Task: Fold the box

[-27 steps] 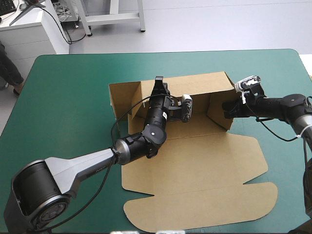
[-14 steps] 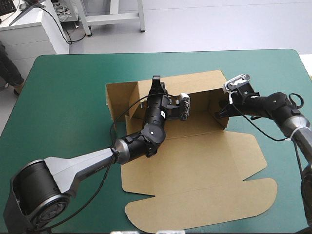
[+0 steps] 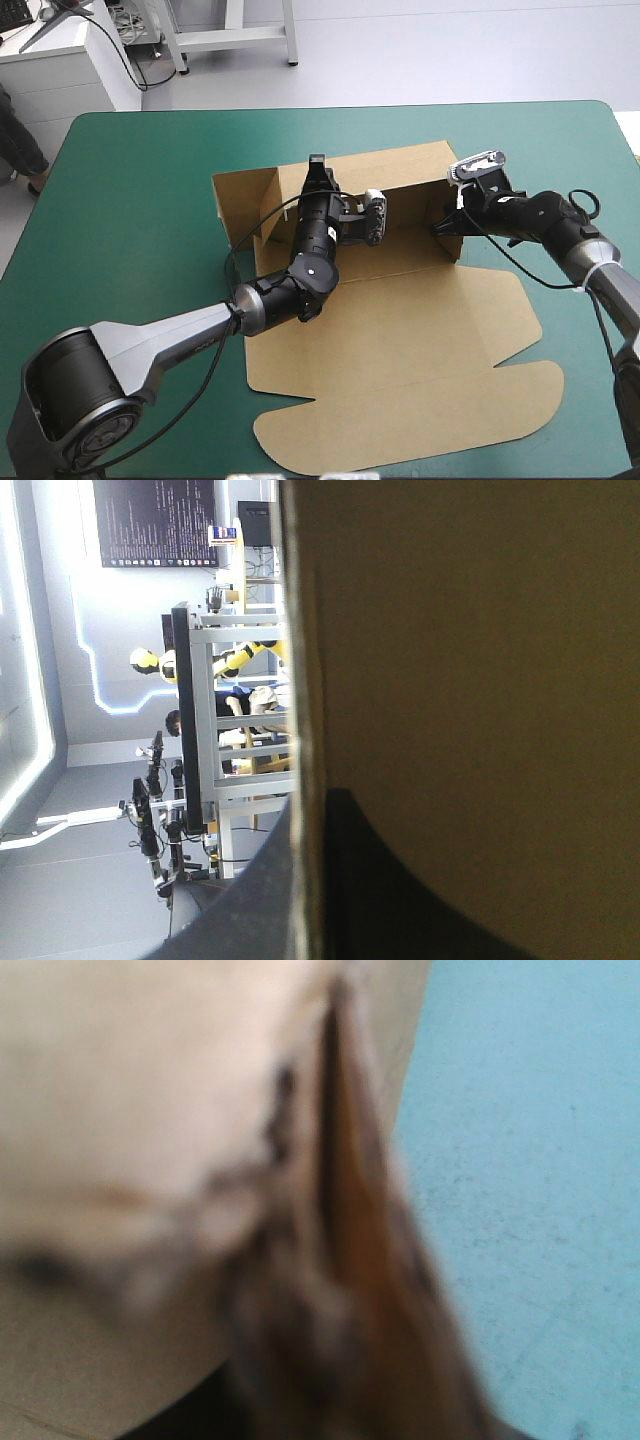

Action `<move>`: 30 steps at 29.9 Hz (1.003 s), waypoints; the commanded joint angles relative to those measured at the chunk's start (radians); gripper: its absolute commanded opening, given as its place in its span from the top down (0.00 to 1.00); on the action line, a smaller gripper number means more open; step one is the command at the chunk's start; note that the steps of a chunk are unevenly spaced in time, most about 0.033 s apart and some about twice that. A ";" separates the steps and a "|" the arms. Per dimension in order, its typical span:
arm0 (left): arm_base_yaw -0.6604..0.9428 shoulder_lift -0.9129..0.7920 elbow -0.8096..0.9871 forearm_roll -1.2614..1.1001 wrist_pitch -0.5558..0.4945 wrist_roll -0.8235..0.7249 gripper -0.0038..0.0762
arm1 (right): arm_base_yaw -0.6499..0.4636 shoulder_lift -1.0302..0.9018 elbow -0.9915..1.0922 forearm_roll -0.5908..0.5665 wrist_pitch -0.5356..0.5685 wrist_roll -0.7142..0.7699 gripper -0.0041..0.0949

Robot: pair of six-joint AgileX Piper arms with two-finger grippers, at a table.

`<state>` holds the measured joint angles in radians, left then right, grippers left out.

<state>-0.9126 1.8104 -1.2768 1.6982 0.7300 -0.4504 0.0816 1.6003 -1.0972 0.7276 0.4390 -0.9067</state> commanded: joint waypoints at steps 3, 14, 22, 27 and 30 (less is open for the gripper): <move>-0.012 -0.031 -0.014 0.006 -0.076 -0.011 0.89 | 0.027 -0.032 -0.018 0.023 0.097 0.017 0.95; -0.023 -0.033 -0.017 0.006 -0.063 -0.015 0.48 | 0.027 -0.032 -0.021 -0.049 0.119 0.113 0.95; -0.098 -0.075 -0.064 0.008 -0.026 -0.109 0.50 | 0.027 -0.032 -0.116 -0.115 0.193 0.232 0.95; -0.168 -0.134 -0.064 0.008 -0.020 -0.145 0.50 | 0.027 -0.032 -0.192 -0.213 0.260 0.358 0.95; -0.211 -0.167 -0.064 0.006 -0.010 -0.145 0.53 | 0.027 -0.032 -0.223 -0.275 0.323 0.423 0.95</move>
<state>-1.0884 1.7245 -1.3080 1.6734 0.6777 -0.5754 0.1090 1.6079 -1.2609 0.4742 0.7359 -0.5541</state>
